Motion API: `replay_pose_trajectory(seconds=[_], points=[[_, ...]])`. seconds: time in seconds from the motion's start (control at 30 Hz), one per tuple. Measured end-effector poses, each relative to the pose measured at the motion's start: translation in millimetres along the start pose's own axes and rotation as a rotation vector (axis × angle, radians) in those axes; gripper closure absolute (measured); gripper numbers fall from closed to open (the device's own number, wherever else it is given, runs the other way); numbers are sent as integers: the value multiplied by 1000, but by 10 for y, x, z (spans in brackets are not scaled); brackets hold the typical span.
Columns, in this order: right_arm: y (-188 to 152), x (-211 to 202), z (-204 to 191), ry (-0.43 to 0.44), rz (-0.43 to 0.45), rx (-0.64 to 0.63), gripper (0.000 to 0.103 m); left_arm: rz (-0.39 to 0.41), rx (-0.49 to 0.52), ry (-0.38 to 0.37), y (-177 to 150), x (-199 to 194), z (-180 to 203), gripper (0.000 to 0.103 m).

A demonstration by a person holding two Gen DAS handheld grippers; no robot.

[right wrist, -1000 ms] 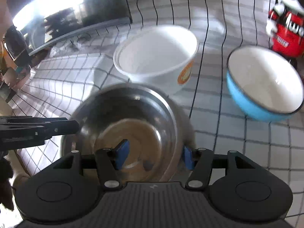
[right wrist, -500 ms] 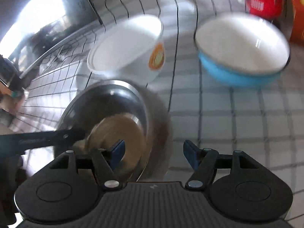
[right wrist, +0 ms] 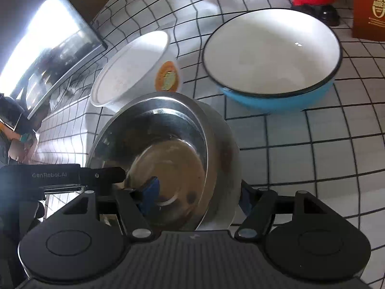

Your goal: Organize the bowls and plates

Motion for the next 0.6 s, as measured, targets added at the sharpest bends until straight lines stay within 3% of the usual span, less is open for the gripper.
replay_pose_trajectory(seconds=[0.23, 0.33, 0.43, 0.5, 0.6], points=[[-1, -18, -3, -16, 25, -9, 33, 9, -18, -35, -24, -91, -67, 67], [-27, -143, -28, -66, 93, -15, 33, 36, -3, -38, -16, -220, -53, 71], [-93, -403, -48, -134, 169, -24, 32, 135, 87, -19, -37, -502, 53, 80], [-184, -614, -33, -170, 215, -20, 28, 218, 148, 6, -78, -702, 151, 80], [-384, -924, 58, -232, 257, 24, 24, 270, 233, -75, -146, -858, 377, 80]])
Point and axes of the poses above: each gripper's, at about its wrist camera, not at the fingertips, and x roughly the way its jaws point, z to its right, y to its top, the point moved 3 cm from there along x, roughly the way its jaws point, and after that the axes turned 11 degrees about -y, right-handed, at the moved point
